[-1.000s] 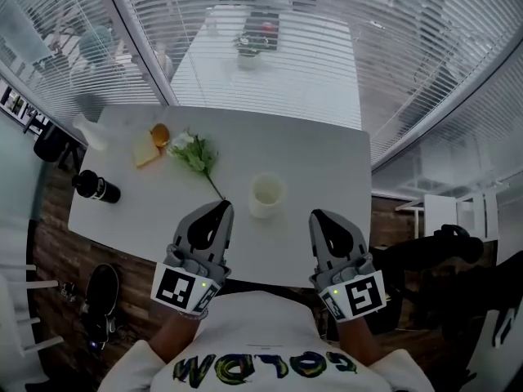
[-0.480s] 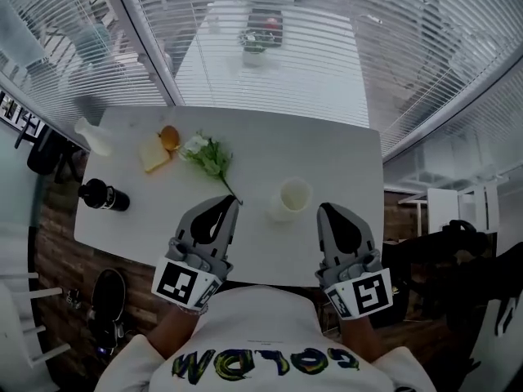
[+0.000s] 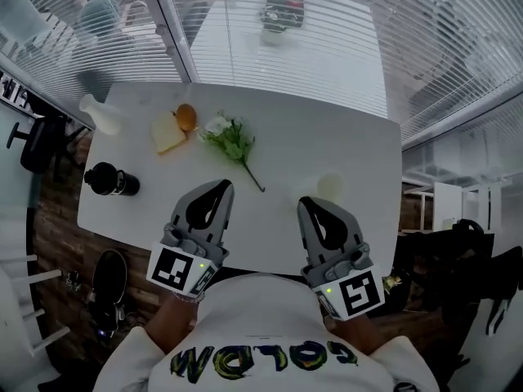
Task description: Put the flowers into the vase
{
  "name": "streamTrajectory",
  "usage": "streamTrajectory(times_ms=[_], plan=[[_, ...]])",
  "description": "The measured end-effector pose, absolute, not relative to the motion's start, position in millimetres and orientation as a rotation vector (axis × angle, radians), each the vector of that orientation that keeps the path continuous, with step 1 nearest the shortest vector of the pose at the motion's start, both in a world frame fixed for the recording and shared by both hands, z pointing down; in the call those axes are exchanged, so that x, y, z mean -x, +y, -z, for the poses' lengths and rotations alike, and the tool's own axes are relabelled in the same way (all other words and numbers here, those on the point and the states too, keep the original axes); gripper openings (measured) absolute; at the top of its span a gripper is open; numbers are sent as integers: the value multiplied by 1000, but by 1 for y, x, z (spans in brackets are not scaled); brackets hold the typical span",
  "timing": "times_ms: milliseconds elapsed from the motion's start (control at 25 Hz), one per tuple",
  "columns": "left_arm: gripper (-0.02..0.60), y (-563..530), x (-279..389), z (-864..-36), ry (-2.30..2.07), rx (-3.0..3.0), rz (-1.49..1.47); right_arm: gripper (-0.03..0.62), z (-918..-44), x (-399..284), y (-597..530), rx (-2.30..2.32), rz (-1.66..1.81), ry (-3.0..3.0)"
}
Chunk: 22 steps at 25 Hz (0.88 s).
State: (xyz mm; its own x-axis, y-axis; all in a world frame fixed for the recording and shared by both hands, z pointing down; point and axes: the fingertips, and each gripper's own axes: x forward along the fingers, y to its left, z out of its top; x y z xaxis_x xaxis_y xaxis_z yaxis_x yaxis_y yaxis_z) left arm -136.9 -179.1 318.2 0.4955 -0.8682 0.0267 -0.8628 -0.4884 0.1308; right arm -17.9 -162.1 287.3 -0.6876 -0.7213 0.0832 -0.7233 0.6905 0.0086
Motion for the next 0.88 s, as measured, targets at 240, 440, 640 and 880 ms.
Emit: streamTrajectory(times_ms=[240,440,640,880], plan=[[14,-186,160,-348,-1507,-2560,21,11,-325,62,-172,-1126,-104,-2794],[14,-192,170,-369,-1488,-2549,-20,11,-361,86,-182,-1086,-119,-2729],[14,-203,177,-395,-1473,-2534,-61,15,-404,104,-196,-1039,-123,-2649],[15,-215,184,-425,-1467,-2506,-102,54,-450,125,-217,-1018,-168,-2597]])
